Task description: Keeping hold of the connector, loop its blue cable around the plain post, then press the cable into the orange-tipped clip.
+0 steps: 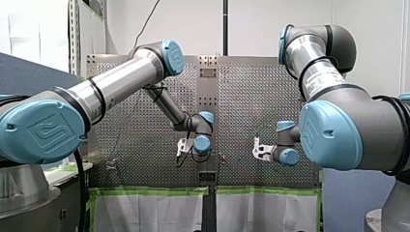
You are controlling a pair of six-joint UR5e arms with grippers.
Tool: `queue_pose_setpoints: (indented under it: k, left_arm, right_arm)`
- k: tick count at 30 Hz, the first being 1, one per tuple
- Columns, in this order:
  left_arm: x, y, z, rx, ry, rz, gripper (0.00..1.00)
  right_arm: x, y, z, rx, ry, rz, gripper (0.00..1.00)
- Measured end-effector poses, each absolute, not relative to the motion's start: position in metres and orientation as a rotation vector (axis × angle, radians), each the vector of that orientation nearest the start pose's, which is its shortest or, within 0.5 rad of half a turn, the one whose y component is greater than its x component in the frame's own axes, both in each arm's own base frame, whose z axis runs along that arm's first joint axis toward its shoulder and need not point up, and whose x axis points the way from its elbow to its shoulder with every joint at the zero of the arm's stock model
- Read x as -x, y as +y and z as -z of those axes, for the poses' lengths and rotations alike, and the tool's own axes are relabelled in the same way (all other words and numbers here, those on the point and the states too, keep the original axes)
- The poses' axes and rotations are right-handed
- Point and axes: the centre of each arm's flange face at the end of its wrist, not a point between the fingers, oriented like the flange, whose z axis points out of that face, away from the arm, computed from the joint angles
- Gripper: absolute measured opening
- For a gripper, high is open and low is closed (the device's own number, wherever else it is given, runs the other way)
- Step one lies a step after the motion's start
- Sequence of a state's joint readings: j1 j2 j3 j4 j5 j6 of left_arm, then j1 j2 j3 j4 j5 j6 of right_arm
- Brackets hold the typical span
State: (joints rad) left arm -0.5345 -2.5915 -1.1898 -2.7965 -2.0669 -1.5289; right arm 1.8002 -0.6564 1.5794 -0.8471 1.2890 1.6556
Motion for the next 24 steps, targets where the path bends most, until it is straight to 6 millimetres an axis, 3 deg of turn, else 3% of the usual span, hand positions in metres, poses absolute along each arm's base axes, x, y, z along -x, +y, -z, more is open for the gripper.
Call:
queue_pose_setpoints:
  k: [1,2,3,4,9,11,18,24]
  left_arm:
    - [-0.586,-0.447,-0.03,-0.188,1.821,-0.12,0.58]
    - [-0.586,-0.446,-0.03,-0.189,1.821,-0.125,0.7]
    - [-0.585,-0.446,-0.029,-0.19,1.821,-0.127,0.7]
    - [-0.585,-0.446,-0.029,-0.192,1.822,-0.129,0.78]
    - [-0.583,-0.445,-0.028,-0.202,1.838,-0.142,0.83]
    - [-0.582,-0.445,-0.028,-0.209,1.847,-0.144,0.99]
    - [-0.574,-0.444,-0.024,-0.269,1.884,-0.168,0.99]
    - [-0.551,-0.436,-0.016,-0.323,1.944,-0.25,0.99]
  right_arm:
    - [-0.307,-0.607,-0.002,-1.614,-1.063,-1.596,0.0]
    - [-0.307,-0.607,-0.002,-1.614,-1.063,-1.596,0.0]
    - [-0.307,-0.607,-0.002,-1.614,-1.063,-1.596,0.0]
    - [-0.307,-0.607,-0.002,-1.614,-1.063,-1.596,0.0]
    - [-0.307,-0.607,-0.002,-1.619,-1.066,-1.592,0.0]
    - [-0.307,-0.606,-0.001,-1.624,-1.069,-1.588,0.0]
    - [-0.307,-0.605,0.0,-1.632,-1.072,-1.582,0.0]
    - [-0.307,-0.605,0.0,-1.634,-1.073,-1.581,0.0]
